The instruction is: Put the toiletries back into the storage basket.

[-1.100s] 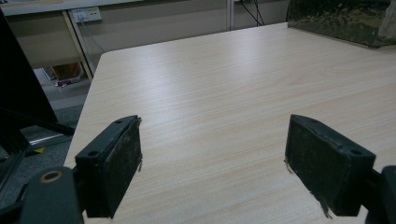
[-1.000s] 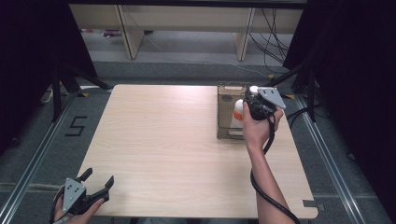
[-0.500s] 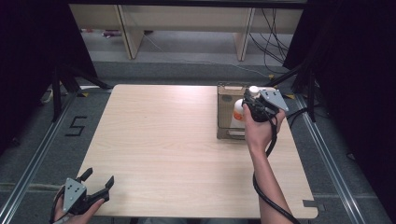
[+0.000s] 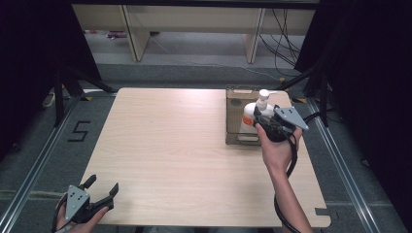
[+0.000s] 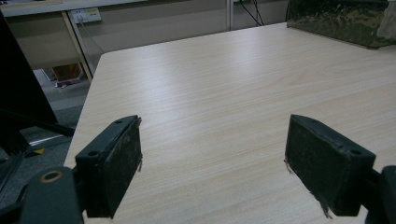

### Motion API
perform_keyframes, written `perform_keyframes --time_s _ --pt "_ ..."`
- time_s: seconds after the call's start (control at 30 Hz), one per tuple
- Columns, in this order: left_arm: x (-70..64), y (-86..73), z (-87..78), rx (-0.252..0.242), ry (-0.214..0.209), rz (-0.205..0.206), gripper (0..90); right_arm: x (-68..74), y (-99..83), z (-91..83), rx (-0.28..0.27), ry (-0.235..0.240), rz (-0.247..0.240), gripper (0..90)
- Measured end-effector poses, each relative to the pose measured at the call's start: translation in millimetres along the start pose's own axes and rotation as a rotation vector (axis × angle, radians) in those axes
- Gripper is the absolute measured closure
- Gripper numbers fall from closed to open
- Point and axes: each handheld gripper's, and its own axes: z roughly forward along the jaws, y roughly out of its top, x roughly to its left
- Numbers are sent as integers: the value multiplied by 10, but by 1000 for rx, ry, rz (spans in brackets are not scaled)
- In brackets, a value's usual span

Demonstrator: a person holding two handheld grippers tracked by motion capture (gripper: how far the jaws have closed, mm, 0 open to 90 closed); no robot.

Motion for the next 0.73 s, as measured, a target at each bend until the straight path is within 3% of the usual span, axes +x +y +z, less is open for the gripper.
perform_keyframes --time_s 0.1,0.23,0.3,0.33,0.43,0.47,0.5,0.57,0.6,0.67,0.7,0.73 --pt "-14 -8 9 -2 7 -19 177 -63 -137 -109 18 24 13 336" --pt "-5 -6 12 -8 2 -6 177 -176 -387 -275 40 45 4 358" --pt "-16 -7 10 0 14 -21 177 -243 -573 -343 63 47 -12 378" --pt "-2 -6 17 -13 3 0 177 -256 -636 -371 83 46 -8 384" --pt "-18 -8 14 7 18 -23 177 -332 -898 -442 114 45 0 397" --pt "-1 -2 15 0 6 0 177 -344 -984 -457 124 58 26 403" --pt "3 -1 12 10 8 4 177 -365 -1073 -488 136 31 21 409" --pt "-5 -5 19 7 8 -9 177 -373 -1184 -520 142 30 41 414" --pt "-1 1 15 10 8 1 177 -389 -1230 -539 144 27 15 416" --pt "-3 0 17 7 8 -4 177 -384 -1296 -550 155 44 18 417" --pt "2 3 14 11 10 2 177 -370 -1302 -572 165 29 27 417" --pt "4 4 17 10 11 2 177 -377 -1307 -558 142 61 17 417"
